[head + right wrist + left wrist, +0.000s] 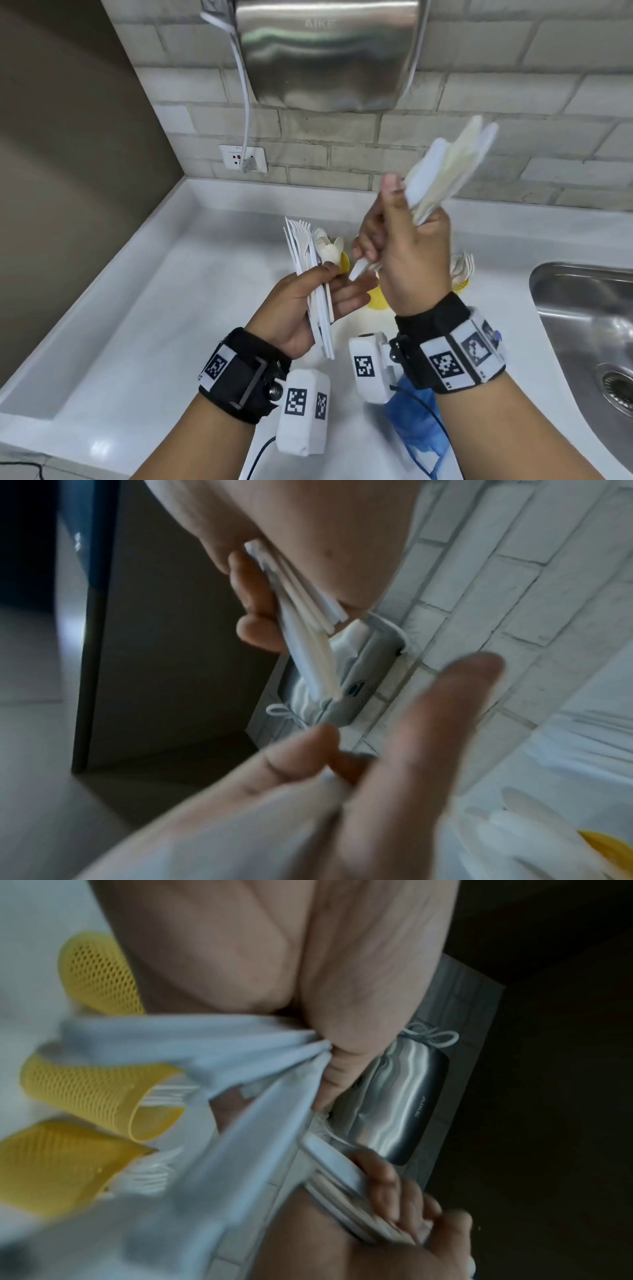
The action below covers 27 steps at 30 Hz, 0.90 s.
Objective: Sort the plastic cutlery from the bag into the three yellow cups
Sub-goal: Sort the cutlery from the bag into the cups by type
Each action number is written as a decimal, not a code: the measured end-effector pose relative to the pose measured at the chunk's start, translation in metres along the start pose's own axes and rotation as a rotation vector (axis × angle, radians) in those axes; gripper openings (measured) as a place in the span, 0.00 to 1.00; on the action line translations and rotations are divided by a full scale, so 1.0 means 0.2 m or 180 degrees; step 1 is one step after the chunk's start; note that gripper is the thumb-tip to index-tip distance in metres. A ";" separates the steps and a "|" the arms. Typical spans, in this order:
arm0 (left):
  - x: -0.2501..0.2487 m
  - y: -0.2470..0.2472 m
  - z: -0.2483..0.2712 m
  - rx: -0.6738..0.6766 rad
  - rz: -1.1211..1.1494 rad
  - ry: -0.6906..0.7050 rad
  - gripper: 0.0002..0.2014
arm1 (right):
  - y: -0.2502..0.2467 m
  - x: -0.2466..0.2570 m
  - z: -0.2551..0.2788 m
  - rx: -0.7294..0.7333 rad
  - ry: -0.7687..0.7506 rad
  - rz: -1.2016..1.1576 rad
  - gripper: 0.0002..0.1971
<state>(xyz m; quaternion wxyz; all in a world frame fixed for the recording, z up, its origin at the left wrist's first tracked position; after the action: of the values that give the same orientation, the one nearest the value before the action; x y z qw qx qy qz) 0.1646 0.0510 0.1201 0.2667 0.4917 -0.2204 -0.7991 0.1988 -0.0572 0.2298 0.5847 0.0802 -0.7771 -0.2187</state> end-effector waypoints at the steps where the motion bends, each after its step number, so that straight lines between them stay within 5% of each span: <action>1: 0.00 0.00 0.00 0.0017 0.0055 -0.0019 0.08 | 0.02 -0.02 0.02 0.0098 -0.0057 0.0229 0.26; 13: -0.05 -0.02 0.03 0.0013 -0.0601 0.0344 0.04 | 0.00 -0.11 0.07 0.0234 0.0239 0.0455 0.25; 17: -0.07 -0.03 0.05 0.0114 -0.1100 0.0565 0.06 | -0.05 -0.09 0.00 0.0164 0.0209 0.0861 0.13; 21: -0.05 -0.01 0.07 0.0338 -0.1074 0.0418 0.12 | -0.04 -0.08 -0.03 0.0547 0.0131 0.1305 0.01; 27: -0.02 0.02 0.08 0.0489 -0.0780 0.0199 0.09 | 0.02 -0.06 0.00 0.1010 -0.0178 0.1964 0.06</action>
<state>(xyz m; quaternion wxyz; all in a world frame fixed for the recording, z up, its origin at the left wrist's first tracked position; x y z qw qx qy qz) 0.1526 0.0511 0.1322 0.1354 0.5585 -0.2108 -0.7908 0.2040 -0.0488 0.2212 0.5820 -0.0745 -0.8048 0.0897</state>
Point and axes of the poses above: each hand's wrist, its own z-axis away from the middle knuckle, its own y-axis out of the palm, x = y × z, the point moved 9 cm from there along -z, towards the middle knuckle, and after that the axes turned 14 degrees about -x, right-handed, at the moved point
